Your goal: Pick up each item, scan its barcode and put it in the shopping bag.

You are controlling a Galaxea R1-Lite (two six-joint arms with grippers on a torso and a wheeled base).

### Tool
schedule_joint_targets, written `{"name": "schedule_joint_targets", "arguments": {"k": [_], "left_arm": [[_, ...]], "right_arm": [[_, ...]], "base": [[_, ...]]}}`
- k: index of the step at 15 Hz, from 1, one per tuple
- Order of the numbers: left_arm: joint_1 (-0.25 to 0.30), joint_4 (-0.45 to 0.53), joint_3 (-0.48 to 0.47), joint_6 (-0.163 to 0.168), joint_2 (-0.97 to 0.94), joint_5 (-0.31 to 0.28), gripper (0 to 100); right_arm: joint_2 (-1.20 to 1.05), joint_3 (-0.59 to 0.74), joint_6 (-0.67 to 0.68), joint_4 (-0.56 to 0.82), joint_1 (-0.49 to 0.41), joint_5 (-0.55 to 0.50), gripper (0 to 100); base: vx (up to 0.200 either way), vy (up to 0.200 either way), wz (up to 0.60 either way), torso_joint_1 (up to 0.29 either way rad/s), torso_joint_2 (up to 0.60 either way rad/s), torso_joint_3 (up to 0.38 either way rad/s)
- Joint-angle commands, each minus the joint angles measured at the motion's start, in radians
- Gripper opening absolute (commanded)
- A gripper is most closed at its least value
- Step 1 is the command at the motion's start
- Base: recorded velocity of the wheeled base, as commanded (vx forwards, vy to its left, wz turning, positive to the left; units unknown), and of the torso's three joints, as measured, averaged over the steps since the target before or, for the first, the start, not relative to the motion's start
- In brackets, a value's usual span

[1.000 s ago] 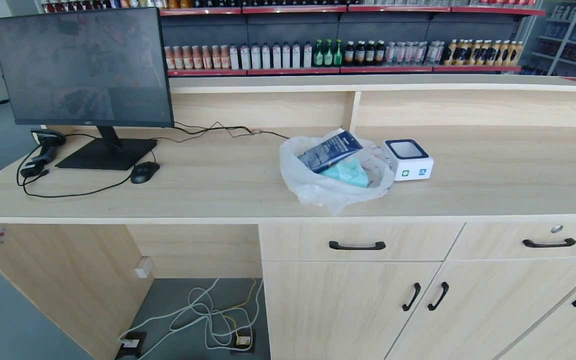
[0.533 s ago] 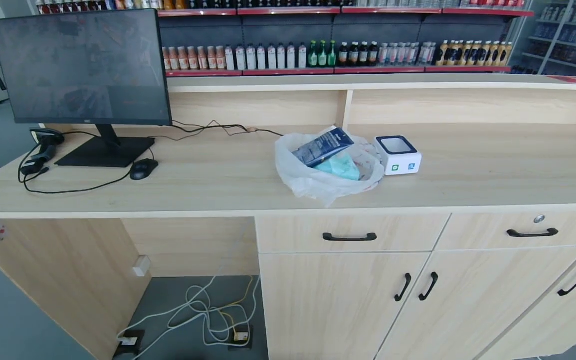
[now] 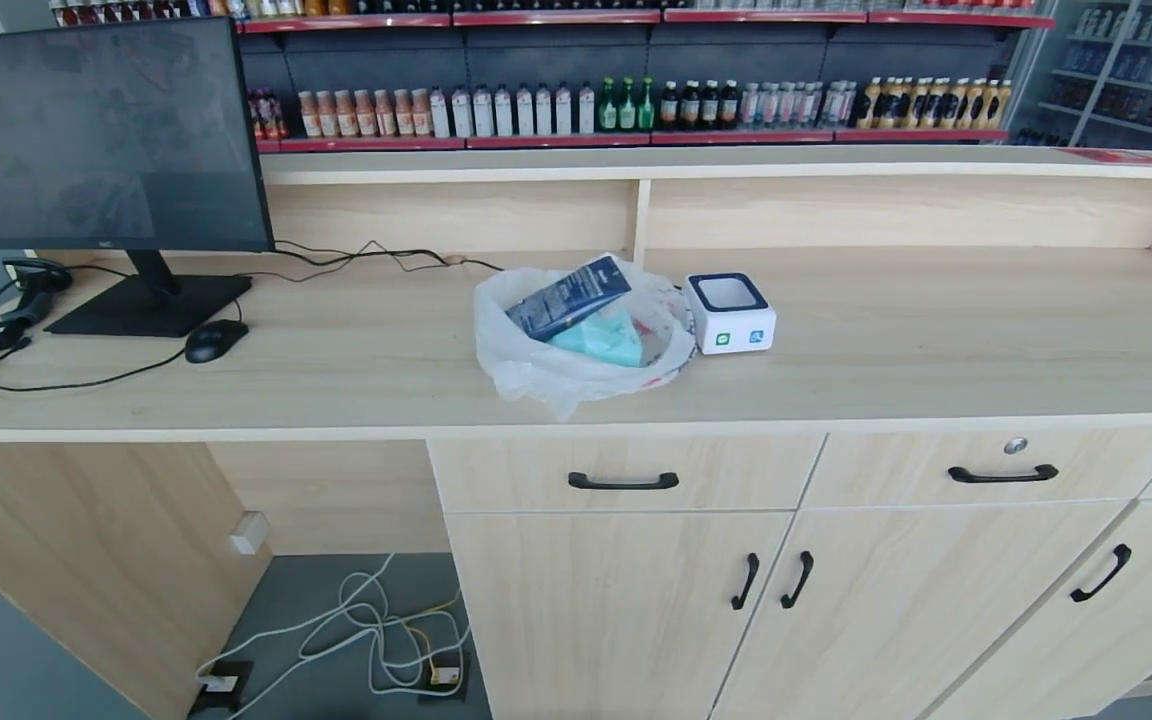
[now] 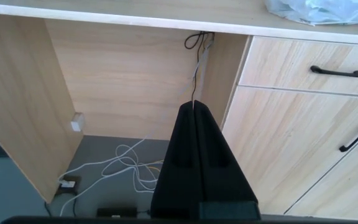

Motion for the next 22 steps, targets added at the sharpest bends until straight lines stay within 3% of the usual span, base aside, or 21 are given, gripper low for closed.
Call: {"name": "schedule_joint_targets", "arguments": {"k": [1,11,14,22], "left_arm": [[0.0,0.001,0.0,-0.002,0.001,0.001,0],[0.0,-0.001,0.0,-0.003,0.001,0.001,0],[0.0,-0.001,0.0,-0.005,0.001,0.001,0],[0.0,-0.001,0.0,-0.011,0.0,0.001,0]], "right_arm": [[0.001,-0.002,0.0,0.0,0.0,0.001,100],[0.001,0.0,-0.005,0.0,-0.001,0.001,100],[0.001,0.0,-0.006,0.0,0.0,0.001,100],[0.001,0.0,-0.012,0.0,0.0,0.001,100]], "base": [[0.0,-0.2,0.0,0.002,0.0,-0.002],[0.0,-0.2,0.0,0.002,0.0,0.004],[0.0,0.0,0.0,0.0,0.0,0.0],[-0.2,0.0,0.0,-0.002,0.0,0.001]]}}
